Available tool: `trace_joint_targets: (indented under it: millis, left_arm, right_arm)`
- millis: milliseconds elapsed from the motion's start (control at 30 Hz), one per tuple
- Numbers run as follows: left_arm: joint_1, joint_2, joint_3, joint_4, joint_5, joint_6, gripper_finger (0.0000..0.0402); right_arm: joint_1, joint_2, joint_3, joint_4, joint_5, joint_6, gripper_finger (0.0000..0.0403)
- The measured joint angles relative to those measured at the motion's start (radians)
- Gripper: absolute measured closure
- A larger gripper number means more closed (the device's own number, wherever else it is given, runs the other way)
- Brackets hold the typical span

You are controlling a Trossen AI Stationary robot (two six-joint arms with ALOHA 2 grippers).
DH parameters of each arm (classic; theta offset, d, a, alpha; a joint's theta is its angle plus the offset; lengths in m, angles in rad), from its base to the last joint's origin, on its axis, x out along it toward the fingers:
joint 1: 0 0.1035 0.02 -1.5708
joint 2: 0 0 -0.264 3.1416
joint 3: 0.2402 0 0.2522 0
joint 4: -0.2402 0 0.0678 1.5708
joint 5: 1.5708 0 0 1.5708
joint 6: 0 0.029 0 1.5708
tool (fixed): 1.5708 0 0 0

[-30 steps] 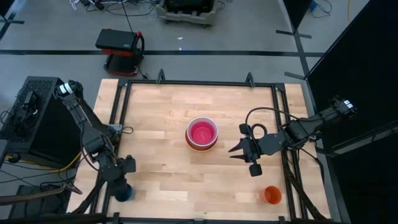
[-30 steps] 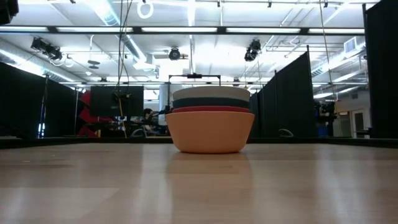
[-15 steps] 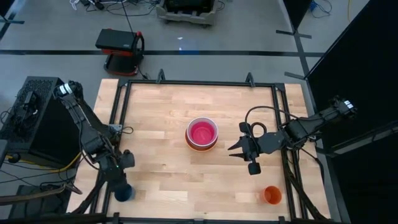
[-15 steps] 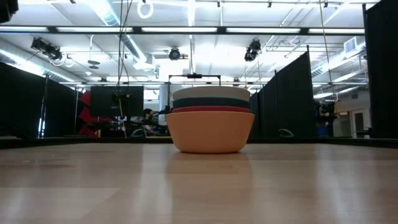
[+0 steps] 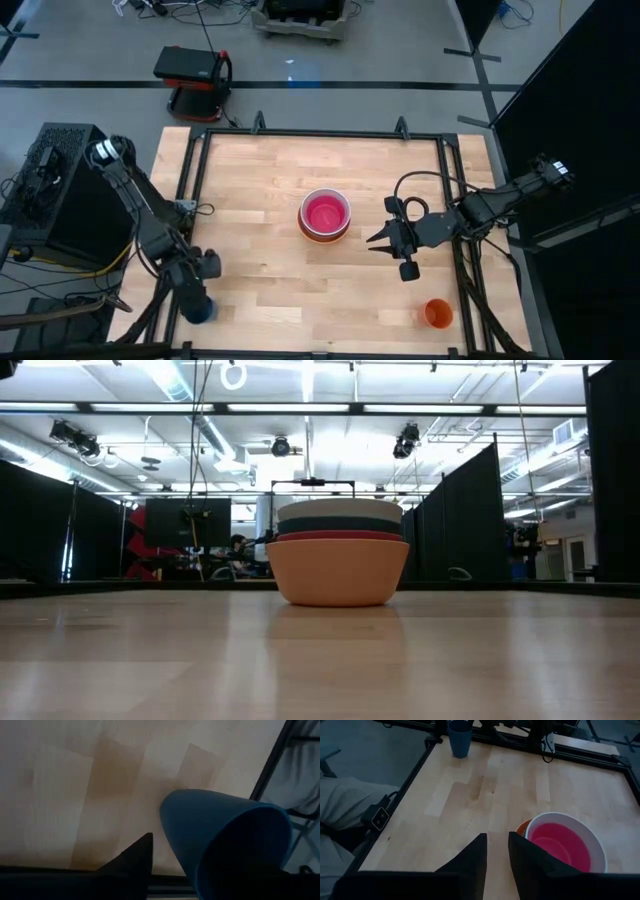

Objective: Nest bowls inside each other
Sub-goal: Move the blue cup to the left of the stacked bowls

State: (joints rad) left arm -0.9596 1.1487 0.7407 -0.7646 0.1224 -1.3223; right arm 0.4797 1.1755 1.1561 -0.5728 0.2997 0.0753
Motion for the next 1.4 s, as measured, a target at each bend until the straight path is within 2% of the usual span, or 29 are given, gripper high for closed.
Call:
trace_joint_targets:
  millis: [67,167,200,333,500,1067,1200,1300,1400]
  left_arm:
    - [0.000,0.016,0.000,0.006,0.006,0.016,0.0303]
    - [0.000,0.023,0.000,0.008,0.033,0.041,0.0376]
    - [0.001,0.023,0.000,0.008,0.033,0.050,0.0387]
    - [0.012,0.023,0.008,-0.029,0.017,0.107,0.0400]
    - [0.085,0.023,0.081,-0.238,-0.073,0.237,0.0401]
    - [0.604,0.021,0.394,-0.533,-0.410,0.698,0.0402]
    - [0.704,0.019,0.401,-0.538,-0.409,0.773,0.0402]
    - [0.763,0.009,0.401,-0.532,-0.396,0.819,0.0402]
    - [0.822,-0.006,0.401,-0.506,-0.384,0.861,0.0402]
  right_arm:
    - [0.000,0.000,0.000,0.000,0.000,-0.002,0.0332]
    - [0.000,0.000,0.000,0.000,0.000,-0.002,0.0324]
    - [-0.002,0.000,0.000,0.000,0.000,-0.002,0.0322]
    - [-0.010,0.000,0.000,0.000,0.000,-0.004,0.0316]
    - [-0.029,-0.001,0.000,0.000,0.002,-0.027,0.0324]
    - [-0.016,-0.113,-0.058,-0.039,0.452,0.026,0.0376]
    - [-0.014,-0.237,-0.195,-0.037,0.570,0.120,0.0382]
    - [-0.013,-0.358,-0.337,0.051,0.576,0.153,0.0381]
    - [-0.013,-0.463,-0.462,0.242,0.560,0.107,0.0375]
